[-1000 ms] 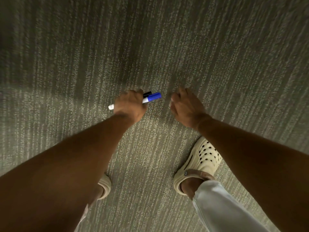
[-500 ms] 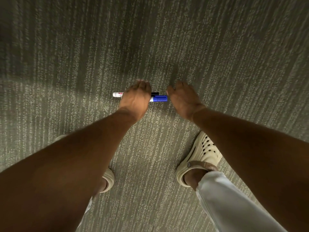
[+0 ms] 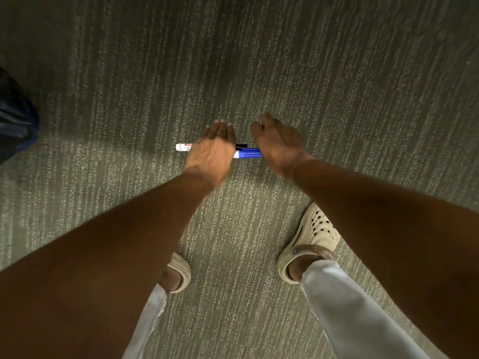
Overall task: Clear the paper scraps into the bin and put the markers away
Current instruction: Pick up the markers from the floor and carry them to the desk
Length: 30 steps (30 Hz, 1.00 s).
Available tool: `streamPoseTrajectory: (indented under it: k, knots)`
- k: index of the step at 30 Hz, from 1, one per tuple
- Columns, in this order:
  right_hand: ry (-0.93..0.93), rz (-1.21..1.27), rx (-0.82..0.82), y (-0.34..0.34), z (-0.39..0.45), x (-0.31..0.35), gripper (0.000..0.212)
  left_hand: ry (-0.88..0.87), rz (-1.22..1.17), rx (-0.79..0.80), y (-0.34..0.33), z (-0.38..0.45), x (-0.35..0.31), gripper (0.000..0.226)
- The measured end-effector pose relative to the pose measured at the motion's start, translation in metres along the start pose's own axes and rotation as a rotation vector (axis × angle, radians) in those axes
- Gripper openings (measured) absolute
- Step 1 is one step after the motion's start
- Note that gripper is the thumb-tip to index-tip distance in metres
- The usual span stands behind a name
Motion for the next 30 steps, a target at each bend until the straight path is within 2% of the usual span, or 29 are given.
streamPoseTrajectory:
  k: [6, 10, 19, 26, 30]
  knots:
    - [0.046, -0.047, -0.111, 0.039, -0.02, 0.016, 0.037, 0.002, -0.019, -0.055, 0.045, -0.023, 0.015, 0.072]
    - [0.081, -0.105, -0.194, 0.069, -0.036, 0.026, 0.045, -0.036, 0.001, -0.094, 0.074, -0.044, 0.027, 0.072]
    - [0.0, -0.13, -0.234, 0.157, -0.092, 0.052, 0.051, -0.072, 0.013, -0.139, 0.167, -0.099, 0.042, 0.08]
    - [-0.081, -0.131, -0.351, 0.254, -0.138, 0.078, 0.053, -0.129, 0.049, -0.31, 0.269, -0.148, 0.065, 0.069]
    - [-0.127, -0.137, -0.453, 0.308, -0.163, 0.09, 0.055, -0.143, 0.086, -0.384, 0.326, -0.174, 0.075, 0.07]
Point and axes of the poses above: each hand's wrist, its own z-axis towards the middle knuckle, its own y-axis out of the back of the hand, x = y × z, the point moved 1 cm from there along z, towards the middle knuckle, and after that the axes turned 3 degrees about -y, right-handed, at the moved point
